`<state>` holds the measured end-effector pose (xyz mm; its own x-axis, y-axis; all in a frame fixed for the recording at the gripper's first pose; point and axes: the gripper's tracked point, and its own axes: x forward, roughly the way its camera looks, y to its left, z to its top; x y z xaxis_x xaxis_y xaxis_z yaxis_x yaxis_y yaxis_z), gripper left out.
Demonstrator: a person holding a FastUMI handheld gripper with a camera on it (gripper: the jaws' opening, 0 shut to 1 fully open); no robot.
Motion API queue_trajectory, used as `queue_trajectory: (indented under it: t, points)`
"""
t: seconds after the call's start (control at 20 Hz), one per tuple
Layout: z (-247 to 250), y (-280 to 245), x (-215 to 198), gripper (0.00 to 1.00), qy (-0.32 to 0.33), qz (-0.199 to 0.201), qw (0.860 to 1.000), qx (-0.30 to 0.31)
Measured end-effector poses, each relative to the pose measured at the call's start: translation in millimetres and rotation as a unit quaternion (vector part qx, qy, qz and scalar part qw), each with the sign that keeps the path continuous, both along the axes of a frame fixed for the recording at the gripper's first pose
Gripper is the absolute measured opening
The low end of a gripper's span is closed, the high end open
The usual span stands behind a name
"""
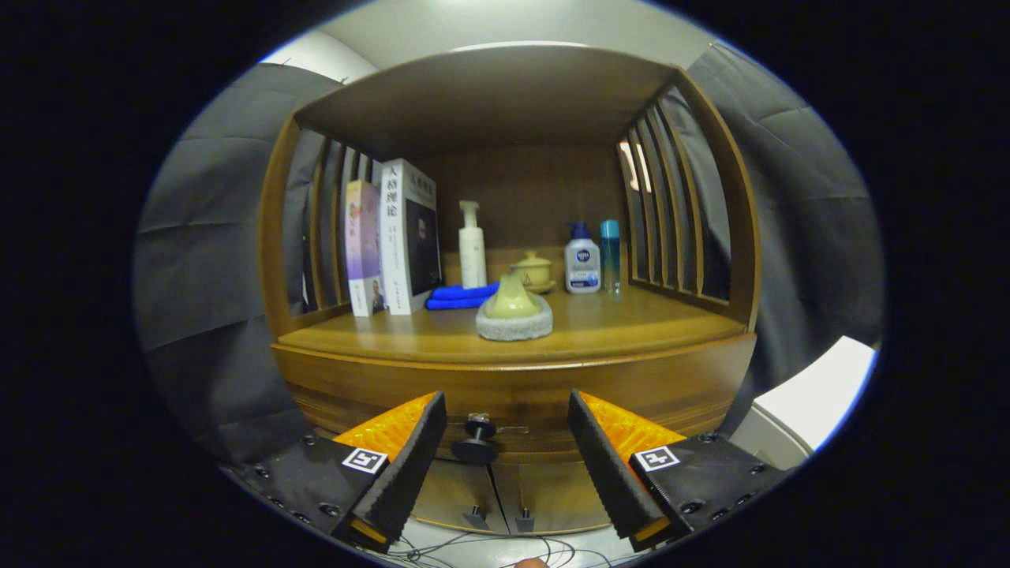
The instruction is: Pull open the drawer, take out the items inside it, and place them on the countertop above the cabinet.
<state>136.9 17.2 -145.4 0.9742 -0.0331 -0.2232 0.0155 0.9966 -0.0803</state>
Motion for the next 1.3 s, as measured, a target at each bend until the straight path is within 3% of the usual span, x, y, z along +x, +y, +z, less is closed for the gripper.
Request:
queue_trajectory:
  t: [0.3,0.5,0.9,1.3]
  points:
    - [75,2,-50,0.98,-0.058,0.029,0.997,-0.031]
    - [110,-10,-85,0.98,-0.080,0.025,0.996,-0.033]
    - [120,-23,-136,0.98,-0.085,0.020,0.995,-0.038]
    - [107,-22,-155,0.98,-0.075,0.026,0.996,-0.028]
